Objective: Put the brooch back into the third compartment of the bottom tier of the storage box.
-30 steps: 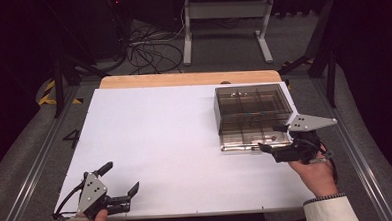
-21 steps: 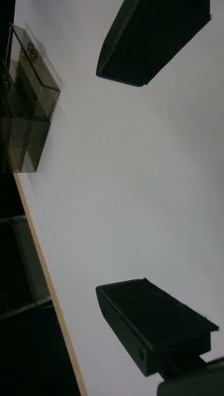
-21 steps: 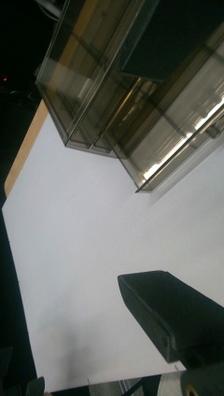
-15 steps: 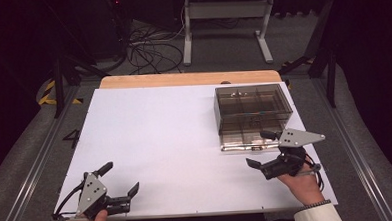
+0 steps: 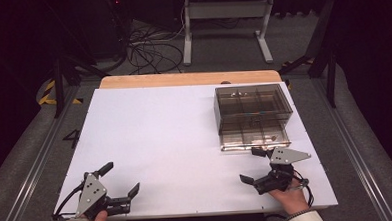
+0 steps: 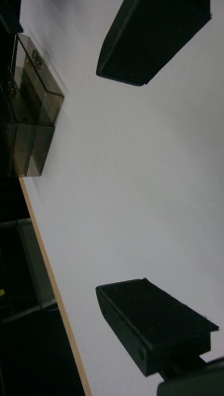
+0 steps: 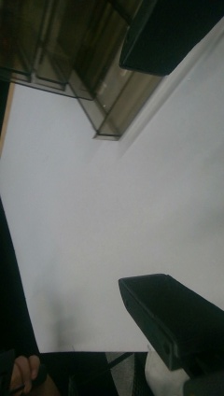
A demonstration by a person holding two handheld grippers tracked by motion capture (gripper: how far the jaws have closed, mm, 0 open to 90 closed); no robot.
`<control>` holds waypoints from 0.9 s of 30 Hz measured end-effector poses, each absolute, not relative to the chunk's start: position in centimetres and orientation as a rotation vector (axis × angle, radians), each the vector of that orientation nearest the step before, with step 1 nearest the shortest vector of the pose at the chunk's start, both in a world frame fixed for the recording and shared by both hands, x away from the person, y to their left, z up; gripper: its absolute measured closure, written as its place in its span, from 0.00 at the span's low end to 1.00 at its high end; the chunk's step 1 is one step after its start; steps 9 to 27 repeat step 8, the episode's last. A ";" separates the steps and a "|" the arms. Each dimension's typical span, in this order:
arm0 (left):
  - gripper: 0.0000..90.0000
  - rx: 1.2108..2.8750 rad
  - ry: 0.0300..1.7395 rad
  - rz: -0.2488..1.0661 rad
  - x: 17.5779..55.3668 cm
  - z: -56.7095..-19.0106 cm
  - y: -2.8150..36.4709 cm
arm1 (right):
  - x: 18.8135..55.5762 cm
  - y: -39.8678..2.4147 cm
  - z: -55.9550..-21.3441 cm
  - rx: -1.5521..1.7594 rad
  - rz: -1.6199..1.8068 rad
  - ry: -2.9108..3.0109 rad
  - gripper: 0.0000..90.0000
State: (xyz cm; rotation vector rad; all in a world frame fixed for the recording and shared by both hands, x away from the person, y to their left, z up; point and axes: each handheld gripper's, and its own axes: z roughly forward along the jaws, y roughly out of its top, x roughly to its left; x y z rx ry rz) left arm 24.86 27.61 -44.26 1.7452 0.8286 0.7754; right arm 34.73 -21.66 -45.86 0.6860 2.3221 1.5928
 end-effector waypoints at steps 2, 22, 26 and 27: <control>0.02 1.746 0.827 0.778 24.9 -44.3 27.6 | 34.9 -21.7 -46.4 0.719 1.588 2.349 0.00; 0.02 1.753 0.822 0.777 25.0 -44.4 27.5 | 35.0 -22.0 -46.1 0.733 1.652 2.326 0.00; 0.02 1.753 0.822 0.777 25.0 -44.4 27.5 | 35.0 -22.0 -46.1 0.733 1.652 2.326 0.00; 0.02 1.753 0.822 0.777 25.0 -44.4 27.5 | 35.0 -22.0 -46.1 0.733 1.652 2.326 0.00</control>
